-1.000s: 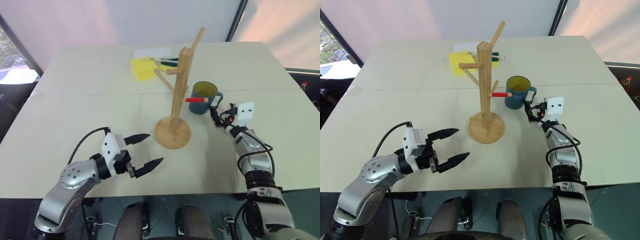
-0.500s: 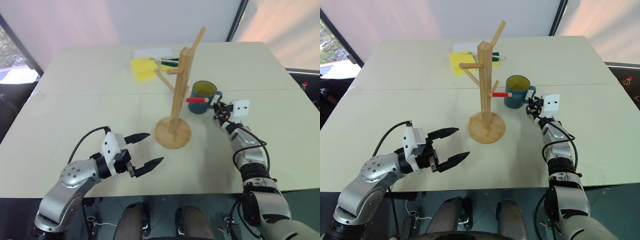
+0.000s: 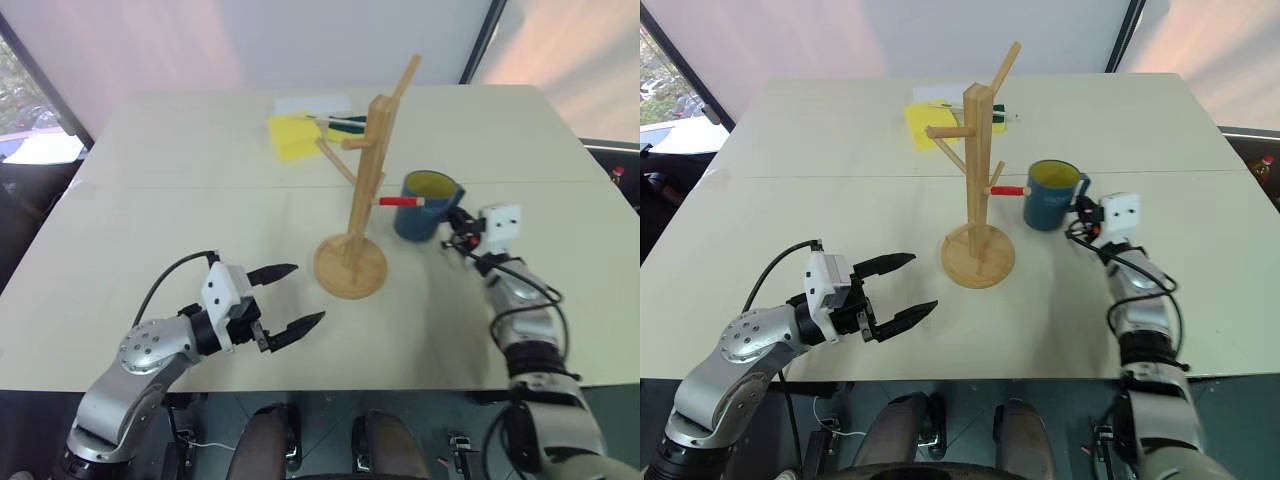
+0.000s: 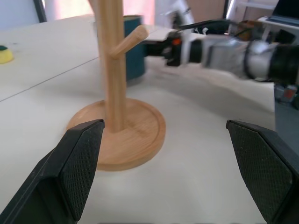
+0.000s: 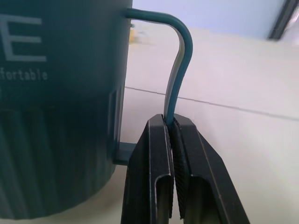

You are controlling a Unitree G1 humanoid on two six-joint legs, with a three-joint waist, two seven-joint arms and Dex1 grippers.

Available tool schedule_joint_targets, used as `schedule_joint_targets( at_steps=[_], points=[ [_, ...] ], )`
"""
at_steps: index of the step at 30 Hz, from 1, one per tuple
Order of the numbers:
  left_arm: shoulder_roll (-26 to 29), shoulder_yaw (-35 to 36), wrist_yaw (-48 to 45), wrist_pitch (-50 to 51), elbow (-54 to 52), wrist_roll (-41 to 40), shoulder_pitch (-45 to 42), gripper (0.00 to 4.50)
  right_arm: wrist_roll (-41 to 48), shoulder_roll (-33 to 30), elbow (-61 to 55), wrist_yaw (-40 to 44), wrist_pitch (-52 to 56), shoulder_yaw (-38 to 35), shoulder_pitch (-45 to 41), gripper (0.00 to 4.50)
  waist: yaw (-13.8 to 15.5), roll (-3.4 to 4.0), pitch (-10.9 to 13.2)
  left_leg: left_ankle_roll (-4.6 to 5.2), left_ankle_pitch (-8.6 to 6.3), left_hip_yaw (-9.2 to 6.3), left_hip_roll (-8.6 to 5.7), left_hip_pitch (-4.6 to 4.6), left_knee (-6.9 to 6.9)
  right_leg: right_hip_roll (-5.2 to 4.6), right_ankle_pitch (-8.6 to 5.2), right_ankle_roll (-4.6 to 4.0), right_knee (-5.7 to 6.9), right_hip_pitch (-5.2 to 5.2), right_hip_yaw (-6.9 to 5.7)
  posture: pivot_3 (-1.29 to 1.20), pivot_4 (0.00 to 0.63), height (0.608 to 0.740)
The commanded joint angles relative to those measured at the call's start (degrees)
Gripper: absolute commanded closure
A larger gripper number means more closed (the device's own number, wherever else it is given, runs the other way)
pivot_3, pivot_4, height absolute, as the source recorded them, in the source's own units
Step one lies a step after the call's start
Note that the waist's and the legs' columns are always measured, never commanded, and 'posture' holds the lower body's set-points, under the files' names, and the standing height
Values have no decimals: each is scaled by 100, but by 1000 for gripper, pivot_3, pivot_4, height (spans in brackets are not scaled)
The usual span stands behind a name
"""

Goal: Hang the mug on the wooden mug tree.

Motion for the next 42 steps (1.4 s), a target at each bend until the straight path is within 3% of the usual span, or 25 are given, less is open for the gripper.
schedule_joint_targets(
  at_steps=[1,8,17,30,42],
  points=[
    [54,165,-86,-106,57,-62,-138,0,444,-456,-1076,494,207,-346,451,4451,-14,0,1,0,0,-1,1,0,-1,1,0,0,0,0,0,0,150,730],
    [62,258,-327,-127,535,-176,-529,0,1317,-1272,-3069,1646,1215,-530,1491,4451,-19,8,7,16,-7,-2,21,14,-1,16,4,-6,14,0,0,0,150,730],
    [165,437,-646,-156,903,-231,-757,0,1741,-1745,-4683,1968,2273,-468,1760,4451,-5,1,11,21,-9,-2,20,8,0,13,5,-7,5,-1,0,0,150,730],
    [198,545,-795,-100,1102,-298,-943,0,1668,-2032,-5599,2054,2693,-217,1341,4451,-14,-10,18,20,-9,-2,20,6,-1,12,5,-7,3,-4,-1,0,150,730],
    [157,545,-787,81,891,-575,-1051,0,1453,-2087,-5512,2145,2740,44,977,4451,-7,-32,32,19,-8,-2,19,5,0,10,5,-7,1,-3,-1,0,150,730]
  ],
)
